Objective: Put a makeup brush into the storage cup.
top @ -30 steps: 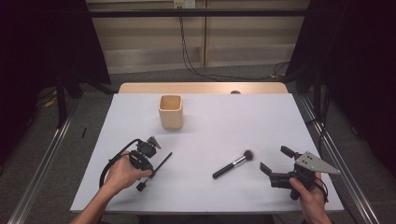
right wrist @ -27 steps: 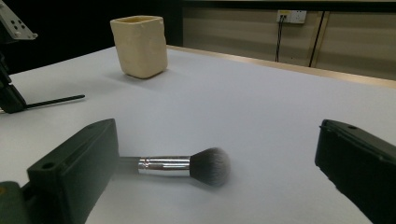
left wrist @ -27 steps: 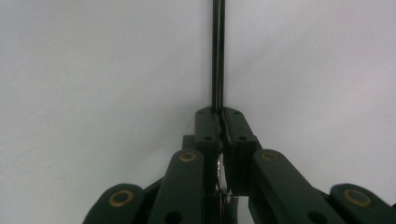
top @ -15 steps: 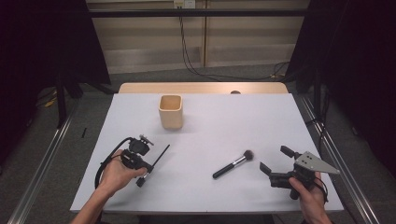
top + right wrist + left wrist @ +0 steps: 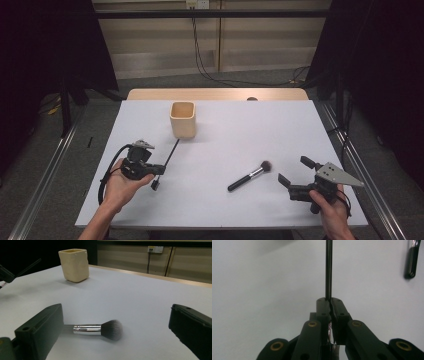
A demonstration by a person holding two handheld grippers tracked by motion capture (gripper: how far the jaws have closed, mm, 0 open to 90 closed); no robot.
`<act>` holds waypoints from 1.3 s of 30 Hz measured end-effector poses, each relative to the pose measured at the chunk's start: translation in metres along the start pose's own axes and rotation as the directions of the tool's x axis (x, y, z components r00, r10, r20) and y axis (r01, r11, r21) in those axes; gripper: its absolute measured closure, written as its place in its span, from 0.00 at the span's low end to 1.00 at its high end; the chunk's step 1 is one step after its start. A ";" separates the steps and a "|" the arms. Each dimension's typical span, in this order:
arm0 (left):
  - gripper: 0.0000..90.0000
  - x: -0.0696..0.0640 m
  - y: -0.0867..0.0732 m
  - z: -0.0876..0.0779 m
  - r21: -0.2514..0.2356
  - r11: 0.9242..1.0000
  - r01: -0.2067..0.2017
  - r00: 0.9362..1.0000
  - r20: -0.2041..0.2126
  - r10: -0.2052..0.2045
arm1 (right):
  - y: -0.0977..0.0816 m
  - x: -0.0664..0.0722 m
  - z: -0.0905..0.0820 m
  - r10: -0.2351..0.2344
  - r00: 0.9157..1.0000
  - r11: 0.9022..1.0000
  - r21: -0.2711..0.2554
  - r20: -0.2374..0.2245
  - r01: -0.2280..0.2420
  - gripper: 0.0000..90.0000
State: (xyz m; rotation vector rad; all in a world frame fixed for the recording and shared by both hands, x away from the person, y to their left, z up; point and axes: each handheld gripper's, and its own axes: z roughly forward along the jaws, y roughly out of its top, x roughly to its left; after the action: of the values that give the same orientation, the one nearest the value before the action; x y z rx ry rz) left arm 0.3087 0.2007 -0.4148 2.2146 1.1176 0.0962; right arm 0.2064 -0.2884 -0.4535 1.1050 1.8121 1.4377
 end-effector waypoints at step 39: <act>0.95 -0.030 -0.011 -0.003 -0.392 0.916 -0.083 0.979 0.142 0.149 | 0.001 0.002 0.003 0.011 1.000 1.000 -0.010 -0.019 -0.011 0.00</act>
State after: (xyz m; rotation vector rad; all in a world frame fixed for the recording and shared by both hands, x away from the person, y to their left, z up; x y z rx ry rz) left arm 0.2811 0.1847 -0.4118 1.8942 0.7941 0.1607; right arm 0.2080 -0.2857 -0.4535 1.1010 1.8121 1.4669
